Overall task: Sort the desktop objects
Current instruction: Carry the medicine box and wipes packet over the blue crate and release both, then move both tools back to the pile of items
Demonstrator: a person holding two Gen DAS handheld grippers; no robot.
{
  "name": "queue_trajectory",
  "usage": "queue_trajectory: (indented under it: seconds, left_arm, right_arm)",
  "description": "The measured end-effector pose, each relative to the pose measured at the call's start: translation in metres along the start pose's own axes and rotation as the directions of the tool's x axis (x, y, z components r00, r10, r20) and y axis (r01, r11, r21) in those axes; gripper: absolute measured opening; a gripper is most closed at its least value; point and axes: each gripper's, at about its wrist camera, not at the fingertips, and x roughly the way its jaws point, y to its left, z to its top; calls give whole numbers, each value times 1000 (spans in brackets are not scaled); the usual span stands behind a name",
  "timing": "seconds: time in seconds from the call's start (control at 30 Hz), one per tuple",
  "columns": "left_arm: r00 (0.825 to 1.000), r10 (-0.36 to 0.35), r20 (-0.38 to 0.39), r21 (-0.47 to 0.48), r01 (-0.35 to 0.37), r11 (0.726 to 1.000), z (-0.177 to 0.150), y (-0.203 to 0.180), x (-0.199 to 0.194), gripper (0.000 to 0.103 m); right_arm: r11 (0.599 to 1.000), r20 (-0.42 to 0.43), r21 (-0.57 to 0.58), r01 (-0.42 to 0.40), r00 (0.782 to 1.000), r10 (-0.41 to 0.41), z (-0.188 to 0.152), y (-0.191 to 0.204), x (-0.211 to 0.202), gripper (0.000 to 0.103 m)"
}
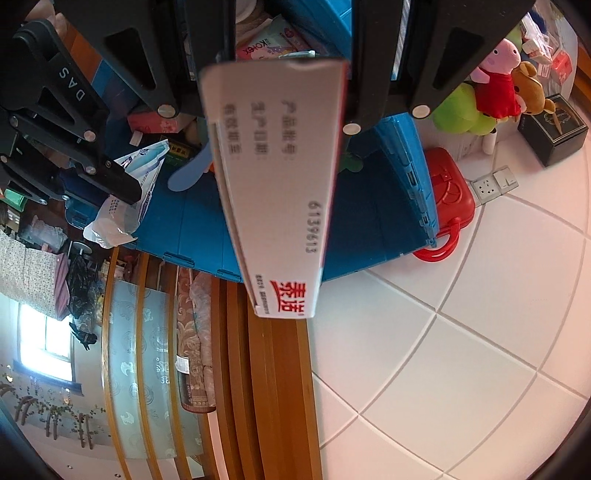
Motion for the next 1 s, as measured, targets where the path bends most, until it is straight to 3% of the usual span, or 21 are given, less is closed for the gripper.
queue_trajectory:
  seconds: [0.27,0.3,0.33,0.37,0.4,0.43,0.53,0.77,1.0]
  left_arm:
    - [999,1,-42,3,-1,1000,2,-2,16,22]
    - [999,5,-50,1,-5,1000,0,1,16,34]
    - [998,8,-54,-2,-8,1000,-1,3,17,56]
    - [998,16,-53,-6,-16,1000,-3,6,16,70]
    - [998,38,-40,-10,-39,999,-5,9,14,74]
    - [999,43,-32,-15,-44,999,-6,13,11,80]
    - [999,42,-30,-48,-43,998,-10,28,5,84]
    - [993,116,-31,-105,-118,987,-30,68,-19,89]
    - [969,239,-63,-193,-247,950,-69,133,-55,89]
  right_arm:
    - [1000,-47,-17,20,999,-21,-5,-12,21,21]
    - [1000,-52,-13,26,998,-27,-5,-14,23,30]
    - [999,-53,-5,39,998,-39,-4,-15,24,49]
    - [999,-53,0,49,997,-49,-5,-16,25,61]
    - [998,-47,2,58,997,-57,-4,-16,25,82]
    - [997,-37,3,72,997,-72,-4,-17,23,88]
    - [996,-29,0,90,996,-90,-5,-17,20,103]
    - [998,-23,16,58,998,-58,-2,-3,11,103]
    - [999,21,-20,-41,999,42,3,51,-10,103]
